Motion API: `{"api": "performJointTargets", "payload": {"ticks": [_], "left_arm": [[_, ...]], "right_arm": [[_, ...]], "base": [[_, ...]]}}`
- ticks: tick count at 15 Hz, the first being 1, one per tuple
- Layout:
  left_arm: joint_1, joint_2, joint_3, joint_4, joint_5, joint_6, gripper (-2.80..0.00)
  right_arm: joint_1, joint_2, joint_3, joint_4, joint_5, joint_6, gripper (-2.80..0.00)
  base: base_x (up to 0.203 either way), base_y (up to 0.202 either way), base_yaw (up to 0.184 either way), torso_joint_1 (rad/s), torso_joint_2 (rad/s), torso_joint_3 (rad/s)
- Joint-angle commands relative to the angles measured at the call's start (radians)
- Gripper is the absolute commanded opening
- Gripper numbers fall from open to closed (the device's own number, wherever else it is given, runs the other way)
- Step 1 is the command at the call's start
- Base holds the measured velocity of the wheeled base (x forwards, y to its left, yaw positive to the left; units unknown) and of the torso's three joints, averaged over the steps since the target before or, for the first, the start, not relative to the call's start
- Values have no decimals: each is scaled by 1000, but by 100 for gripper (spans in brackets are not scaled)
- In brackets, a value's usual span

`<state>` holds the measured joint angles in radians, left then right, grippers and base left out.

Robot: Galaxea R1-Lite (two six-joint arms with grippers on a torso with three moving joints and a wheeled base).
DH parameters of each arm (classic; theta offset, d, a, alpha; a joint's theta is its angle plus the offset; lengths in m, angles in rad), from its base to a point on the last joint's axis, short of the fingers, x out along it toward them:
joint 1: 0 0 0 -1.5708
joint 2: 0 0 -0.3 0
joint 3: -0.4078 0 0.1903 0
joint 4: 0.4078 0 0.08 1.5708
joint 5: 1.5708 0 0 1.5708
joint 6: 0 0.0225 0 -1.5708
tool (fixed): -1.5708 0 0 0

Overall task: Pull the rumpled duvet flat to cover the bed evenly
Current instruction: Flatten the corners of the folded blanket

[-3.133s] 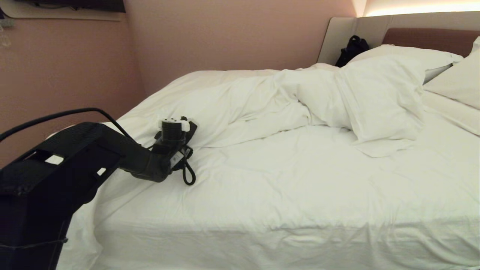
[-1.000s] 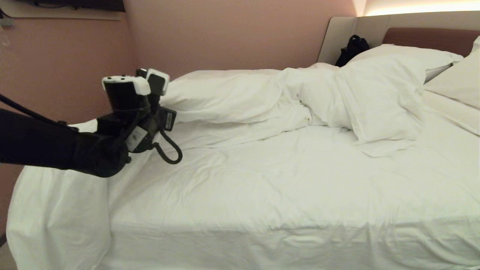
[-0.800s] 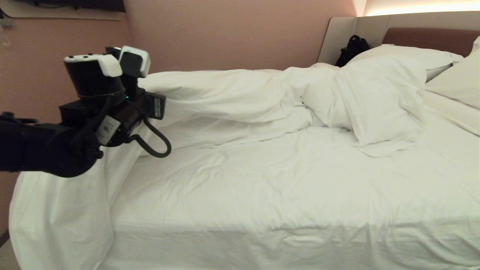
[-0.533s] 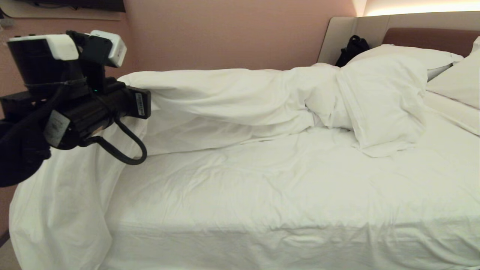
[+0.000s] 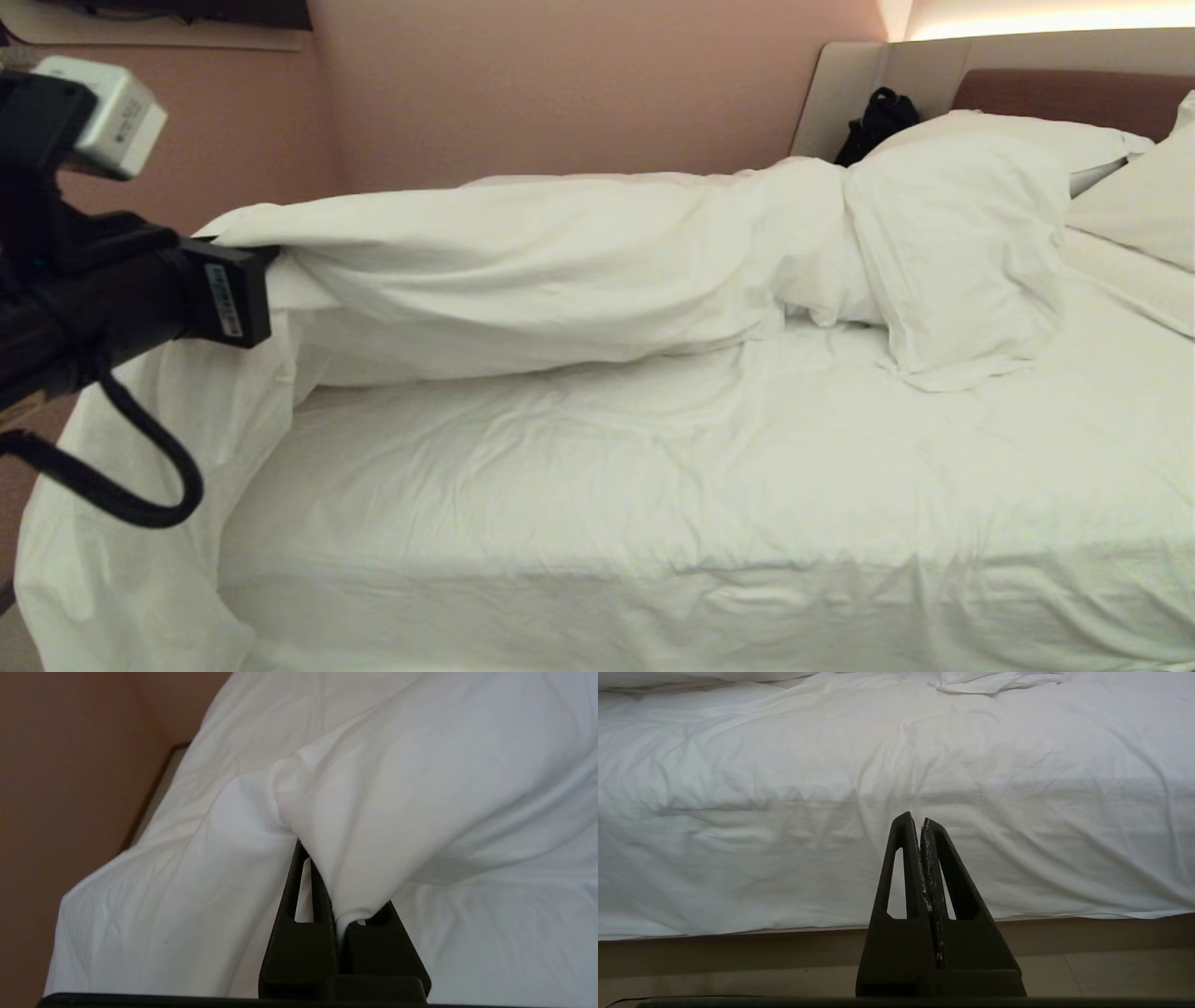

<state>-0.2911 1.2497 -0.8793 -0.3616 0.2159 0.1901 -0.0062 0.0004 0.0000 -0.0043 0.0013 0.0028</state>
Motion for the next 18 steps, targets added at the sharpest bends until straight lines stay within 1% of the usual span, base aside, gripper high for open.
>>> {"api": "performJointTargets", "payload": {"ticks": [1,3,7,11,13,16,18], "left_arm": [[0,-134,49,72,-8,-19,-280],[0,-187,113,111,-10,-23,-280],[0,-282,246,134,-4,-19,-280],[0,-429,345,237,-10,-28,-280],[0,-526,370,319,-11,-37,-280],[0,-659,386,496,-12,-58,-280],[0,-720,413,582,-18,-61,-280]], "right_arm": [[0,0,0,0,0,0,-280],[0,0,0,0,0,0,-280],[0,0,0,0,0,0,-280],[0,0,0,0,0,0,-280],[0,0,0,0,0,0,-280],[0,0,0,0,0,0,-280],[0,0,0,0,0,0,-280]], "base": [[0,0,0,0,0,0],[0,0,0,0,0,0],[0,0,0,0,0,0],[0,0,0,0,0,0],[0,0,0,0,0,0],[0,0,0,0,0,0],[0,0,0,0,0,0]]}}
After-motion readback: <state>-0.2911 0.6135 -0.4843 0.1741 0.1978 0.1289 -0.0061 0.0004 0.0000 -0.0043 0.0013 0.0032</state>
